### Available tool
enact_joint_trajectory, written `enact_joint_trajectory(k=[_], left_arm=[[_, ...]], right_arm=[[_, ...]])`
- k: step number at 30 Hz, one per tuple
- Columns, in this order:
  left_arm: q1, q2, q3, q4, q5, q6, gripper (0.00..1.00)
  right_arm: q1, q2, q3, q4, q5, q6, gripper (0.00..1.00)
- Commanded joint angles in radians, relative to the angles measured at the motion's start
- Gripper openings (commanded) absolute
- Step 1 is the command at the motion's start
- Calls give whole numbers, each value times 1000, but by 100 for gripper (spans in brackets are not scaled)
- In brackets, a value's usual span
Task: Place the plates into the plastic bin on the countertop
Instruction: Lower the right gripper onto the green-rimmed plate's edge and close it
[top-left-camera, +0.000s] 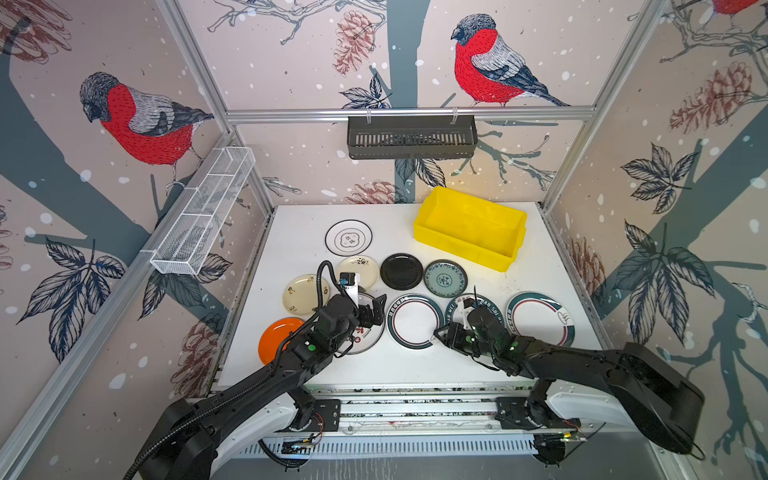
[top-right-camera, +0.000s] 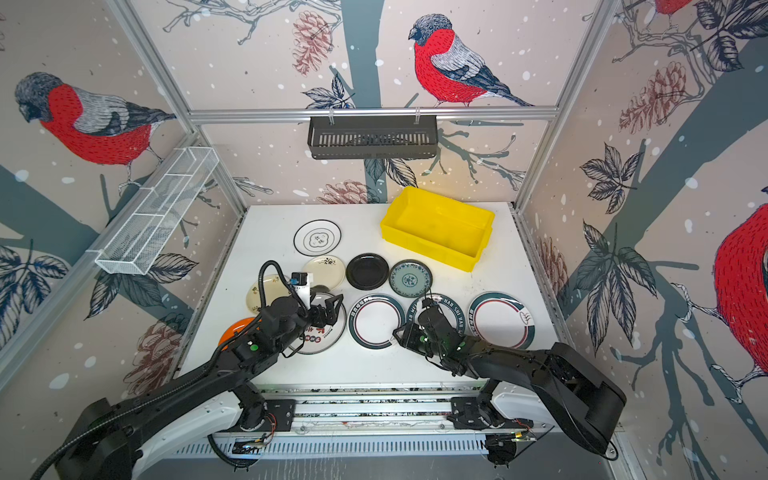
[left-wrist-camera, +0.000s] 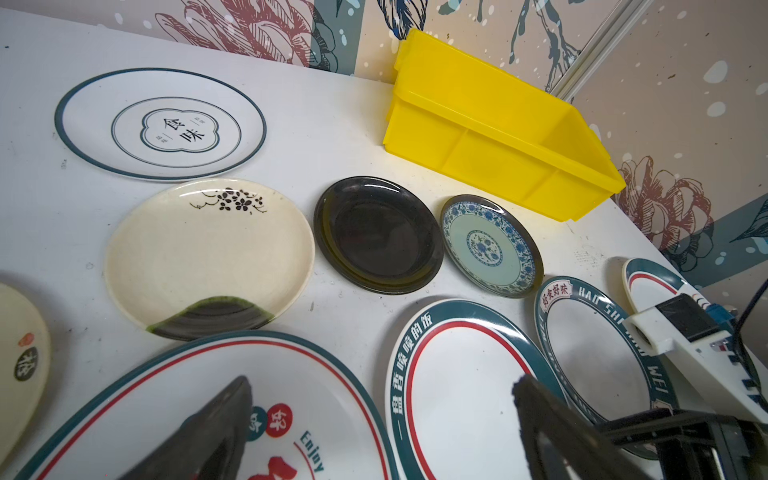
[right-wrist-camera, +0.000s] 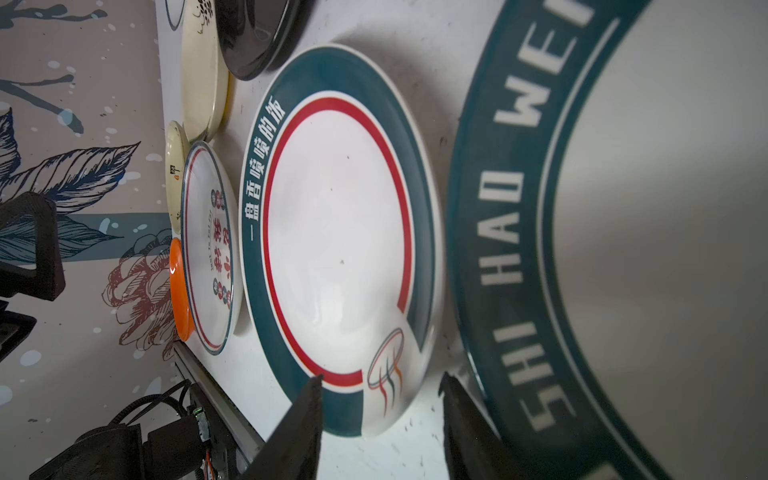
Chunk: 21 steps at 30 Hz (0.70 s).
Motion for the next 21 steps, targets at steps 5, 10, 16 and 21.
enact_joint_trajectory(k=[5, 10, 16, 21], left_arm=[[-2, -10, -2, -11, -36, 11, 97], [-2, -6, 2, -20, -34, 12, 97], [-2, -16, 1, -38, -68, 26, 97], [-2, -4, 1, -39, -77, 33, 97]], right_arm=[[-6, 83, 20, 88, -48, -36, 44], [-11, 129, 32, 109, -56, -44, 38], [-14, 183, 82, 57, -46, -59, 27], [-12, 182, 107, 4, -11, -62, 20]])
